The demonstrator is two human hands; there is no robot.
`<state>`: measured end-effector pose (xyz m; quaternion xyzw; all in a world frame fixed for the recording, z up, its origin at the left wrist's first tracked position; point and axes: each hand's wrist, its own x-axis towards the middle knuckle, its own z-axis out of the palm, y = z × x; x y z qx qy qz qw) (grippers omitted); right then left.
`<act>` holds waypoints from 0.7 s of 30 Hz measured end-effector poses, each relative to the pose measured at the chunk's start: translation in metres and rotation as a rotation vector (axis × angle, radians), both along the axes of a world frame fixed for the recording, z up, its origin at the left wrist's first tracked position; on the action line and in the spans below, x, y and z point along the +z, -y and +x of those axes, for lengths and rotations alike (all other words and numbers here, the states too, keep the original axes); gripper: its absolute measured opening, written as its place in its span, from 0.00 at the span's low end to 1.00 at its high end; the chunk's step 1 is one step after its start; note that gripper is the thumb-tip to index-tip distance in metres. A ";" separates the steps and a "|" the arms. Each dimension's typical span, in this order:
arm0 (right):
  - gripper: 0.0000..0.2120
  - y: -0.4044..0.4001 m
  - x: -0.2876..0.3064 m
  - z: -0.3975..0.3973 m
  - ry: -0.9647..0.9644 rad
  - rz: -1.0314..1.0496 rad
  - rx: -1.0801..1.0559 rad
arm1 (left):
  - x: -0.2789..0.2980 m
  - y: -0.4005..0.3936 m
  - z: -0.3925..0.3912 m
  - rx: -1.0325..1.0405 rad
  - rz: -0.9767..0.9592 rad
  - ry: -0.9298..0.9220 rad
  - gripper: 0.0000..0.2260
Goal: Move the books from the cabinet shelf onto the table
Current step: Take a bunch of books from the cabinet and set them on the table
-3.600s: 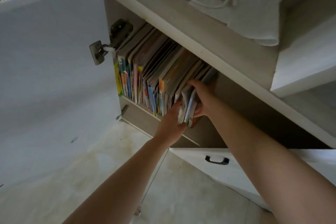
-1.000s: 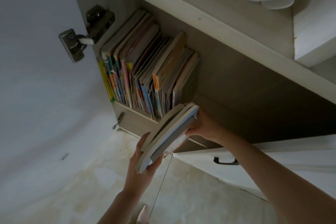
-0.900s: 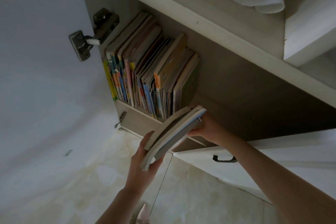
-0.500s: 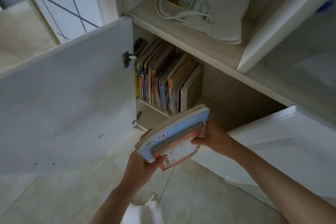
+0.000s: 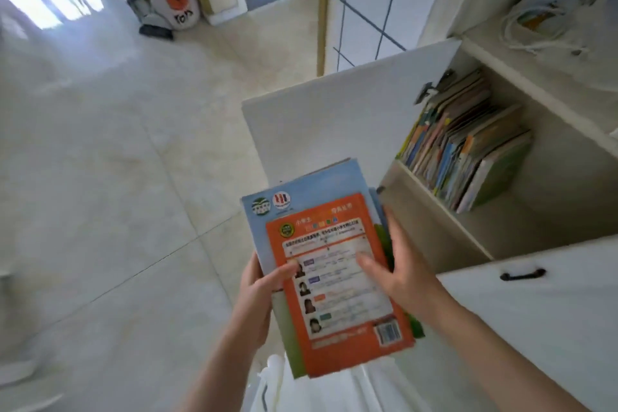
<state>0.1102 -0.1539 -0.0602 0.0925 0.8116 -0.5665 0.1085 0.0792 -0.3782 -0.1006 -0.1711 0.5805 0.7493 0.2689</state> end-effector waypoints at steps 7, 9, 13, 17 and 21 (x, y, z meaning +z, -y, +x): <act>0.32 0.134 0.007 0.042 -0.097 0.133 0.209 | 0.033 0.119 0.108 0.390 -0.124 0.091 0.24; 0.32 0.171 0.007 0.057 -0.098 0.142 0.269 | 0.043 0.147 0.141 0.501 -0.148 0.121 0.18; 0.35 0.255 0.010 0.089 -0.140 0.152 0.447 | 0.061 0.210 0.207 0.685 -0.171 0.122 0.14; 0.35 0.327 0.013 0.111 -0.163 0.132 0.593 | 0.073 0.265 0.256 0.800 -0.239 0.071 0.19; 0.35 0.397 0.018 0.118 -0.183 0.134 0.756 | 0.077 0.303 0.290 0.984 -0.330 0.008 0.36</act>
